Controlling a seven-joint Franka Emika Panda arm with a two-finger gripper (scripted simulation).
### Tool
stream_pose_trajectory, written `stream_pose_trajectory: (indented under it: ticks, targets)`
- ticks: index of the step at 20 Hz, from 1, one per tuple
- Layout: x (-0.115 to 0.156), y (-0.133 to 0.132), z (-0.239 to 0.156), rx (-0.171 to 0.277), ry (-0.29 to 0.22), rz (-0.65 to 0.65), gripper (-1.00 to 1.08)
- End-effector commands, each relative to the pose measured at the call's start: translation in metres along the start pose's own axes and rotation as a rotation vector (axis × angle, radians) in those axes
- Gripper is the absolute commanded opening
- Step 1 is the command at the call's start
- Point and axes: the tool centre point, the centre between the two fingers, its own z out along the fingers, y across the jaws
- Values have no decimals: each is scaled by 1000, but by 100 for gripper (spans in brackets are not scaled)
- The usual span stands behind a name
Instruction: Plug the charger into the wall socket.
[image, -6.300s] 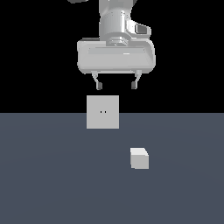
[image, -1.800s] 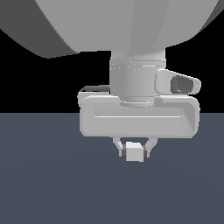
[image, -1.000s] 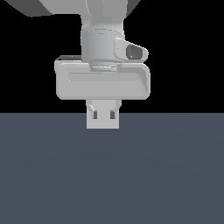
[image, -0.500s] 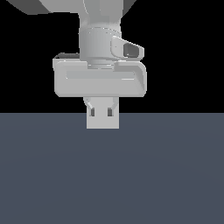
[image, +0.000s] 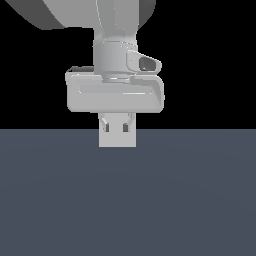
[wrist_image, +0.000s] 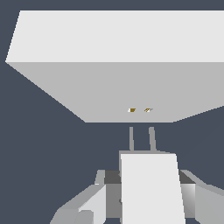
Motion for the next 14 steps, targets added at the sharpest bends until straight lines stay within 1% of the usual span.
stream_pose_trajectory:
  ticks: [1,7,14]
  targets:
    - [10,0,2,1,1,0,-100]
    - [25,0,7,1,1,0,-100]
    - [28,0,7,1,1,0,-100]
